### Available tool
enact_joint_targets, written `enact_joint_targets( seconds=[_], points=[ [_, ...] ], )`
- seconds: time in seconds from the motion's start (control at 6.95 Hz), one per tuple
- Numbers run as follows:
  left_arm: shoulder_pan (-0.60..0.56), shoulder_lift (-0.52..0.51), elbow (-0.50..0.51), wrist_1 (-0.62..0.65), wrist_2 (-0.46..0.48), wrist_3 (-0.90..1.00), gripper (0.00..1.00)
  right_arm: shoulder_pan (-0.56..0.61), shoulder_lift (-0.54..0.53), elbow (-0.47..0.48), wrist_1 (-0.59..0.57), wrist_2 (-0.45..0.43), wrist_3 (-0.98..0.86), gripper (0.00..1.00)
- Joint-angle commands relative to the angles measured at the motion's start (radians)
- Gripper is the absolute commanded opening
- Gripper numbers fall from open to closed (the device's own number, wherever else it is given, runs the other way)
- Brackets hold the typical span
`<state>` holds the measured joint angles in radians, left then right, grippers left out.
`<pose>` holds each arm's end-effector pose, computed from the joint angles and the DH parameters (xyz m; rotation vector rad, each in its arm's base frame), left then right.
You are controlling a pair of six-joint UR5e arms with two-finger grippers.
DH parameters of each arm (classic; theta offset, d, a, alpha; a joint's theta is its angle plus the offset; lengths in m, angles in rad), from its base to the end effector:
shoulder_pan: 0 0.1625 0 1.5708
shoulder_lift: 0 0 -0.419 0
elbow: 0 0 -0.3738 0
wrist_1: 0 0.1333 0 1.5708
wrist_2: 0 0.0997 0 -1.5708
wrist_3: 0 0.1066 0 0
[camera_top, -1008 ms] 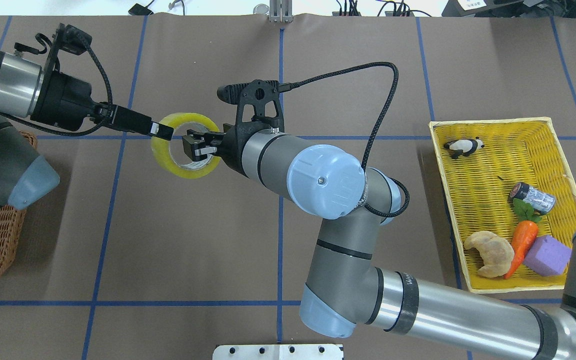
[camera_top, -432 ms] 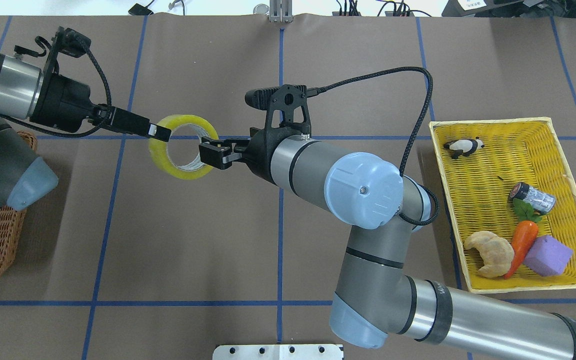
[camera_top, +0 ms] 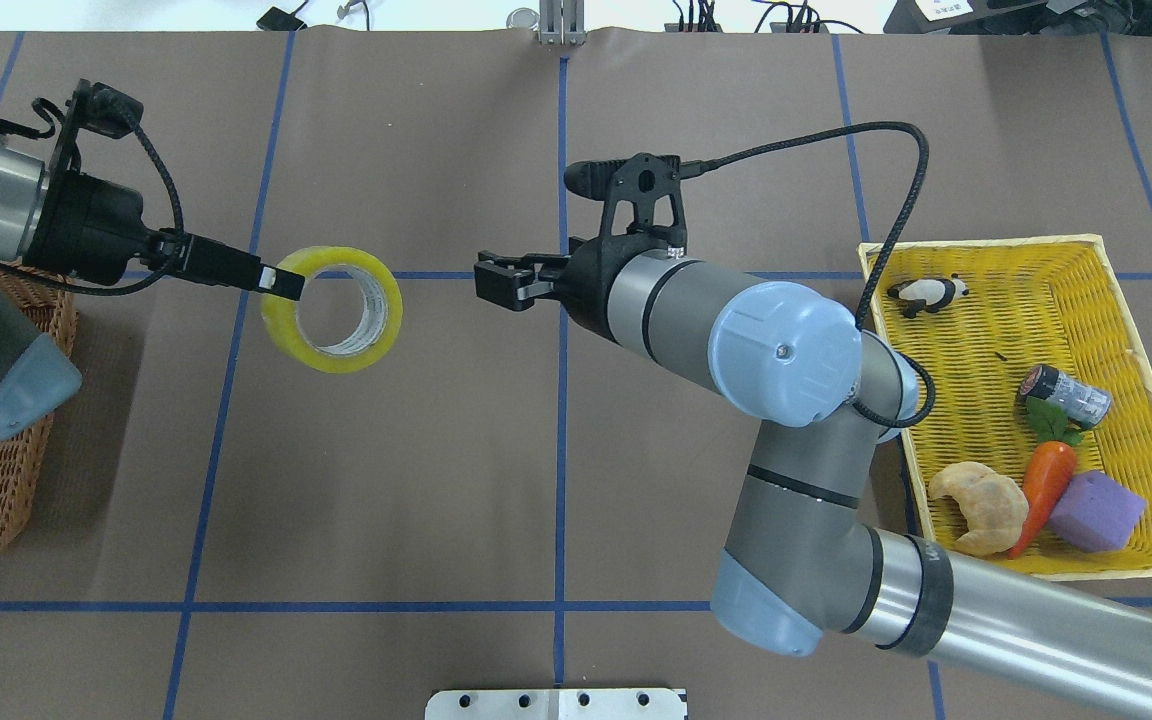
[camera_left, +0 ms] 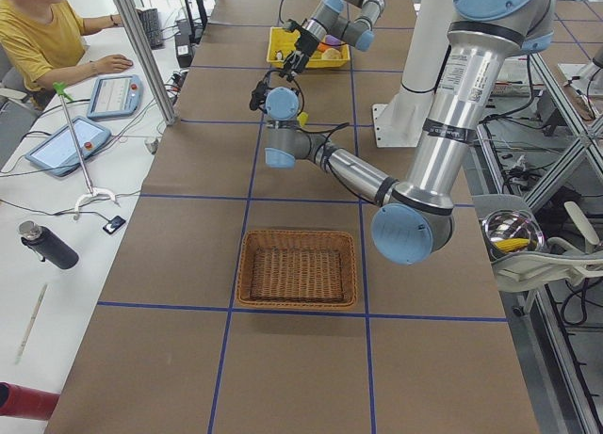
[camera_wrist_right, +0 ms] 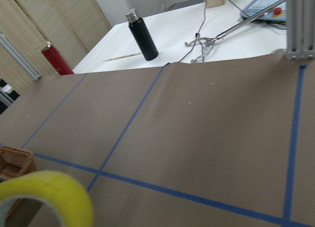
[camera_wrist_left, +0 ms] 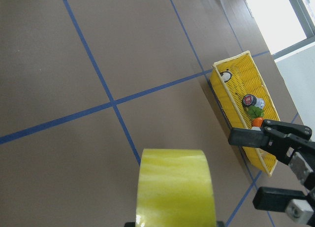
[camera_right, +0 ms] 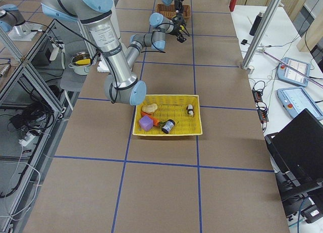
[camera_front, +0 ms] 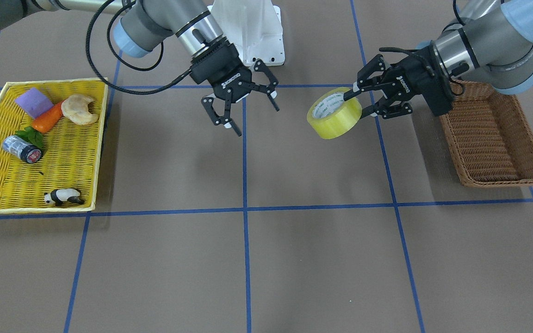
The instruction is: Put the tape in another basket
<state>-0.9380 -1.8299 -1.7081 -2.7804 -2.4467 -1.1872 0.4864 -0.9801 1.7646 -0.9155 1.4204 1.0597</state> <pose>0.2642 -0.4472 0.3211 0.3744 1.5555 0.2715 -0.4743 -0.4196 0.1613 0.7955 -1.2025 0.0880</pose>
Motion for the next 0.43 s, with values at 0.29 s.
enact_joint_targets(
  seconds=[0.29],
  points=[
    [-0.135, 0.216, 0.001, -0.102, -0.012, -0.005, 0.0, 0.32, -0.052, -0.016, -0.371, 0.377, -0.109, 1.0]
  ],
)
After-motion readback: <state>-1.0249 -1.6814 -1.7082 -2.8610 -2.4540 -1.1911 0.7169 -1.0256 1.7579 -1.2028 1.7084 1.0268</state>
